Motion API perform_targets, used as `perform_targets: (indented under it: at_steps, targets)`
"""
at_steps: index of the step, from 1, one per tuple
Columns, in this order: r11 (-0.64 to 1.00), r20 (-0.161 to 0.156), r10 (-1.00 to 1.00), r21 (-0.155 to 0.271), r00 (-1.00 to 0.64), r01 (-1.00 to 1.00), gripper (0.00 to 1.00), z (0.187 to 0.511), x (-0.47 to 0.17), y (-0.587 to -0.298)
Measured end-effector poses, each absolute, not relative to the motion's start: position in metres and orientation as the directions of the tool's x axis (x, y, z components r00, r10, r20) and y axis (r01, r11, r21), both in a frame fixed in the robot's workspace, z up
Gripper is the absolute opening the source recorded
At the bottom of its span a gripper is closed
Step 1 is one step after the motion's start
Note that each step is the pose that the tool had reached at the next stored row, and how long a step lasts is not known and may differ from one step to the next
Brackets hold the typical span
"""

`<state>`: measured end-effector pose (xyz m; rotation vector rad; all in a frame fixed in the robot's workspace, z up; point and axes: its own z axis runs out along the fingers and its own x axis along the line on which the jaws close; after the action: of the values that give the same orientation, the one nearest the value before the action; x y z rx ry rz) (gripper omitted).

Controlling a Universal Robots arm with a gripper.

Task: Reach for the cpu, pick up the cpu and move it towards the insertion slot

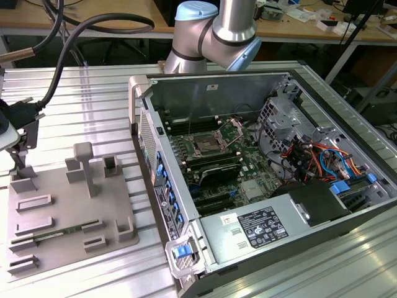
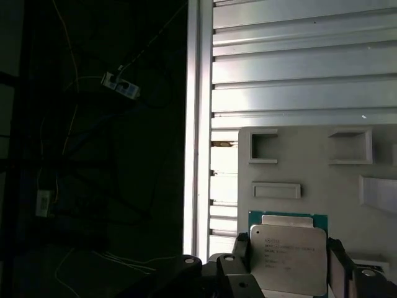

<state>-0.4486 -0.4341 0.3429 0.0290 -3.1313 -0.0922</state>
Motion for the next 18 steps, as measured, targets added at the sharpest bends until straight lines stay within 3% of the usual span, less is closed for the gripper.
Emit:
perform_targets:
  at_steps: [18]
  targets:
    - [0.998,0.008,-0.019,0.059,-1.000,-0.018,0.55,0.3439,-0.4433,-0.4341]
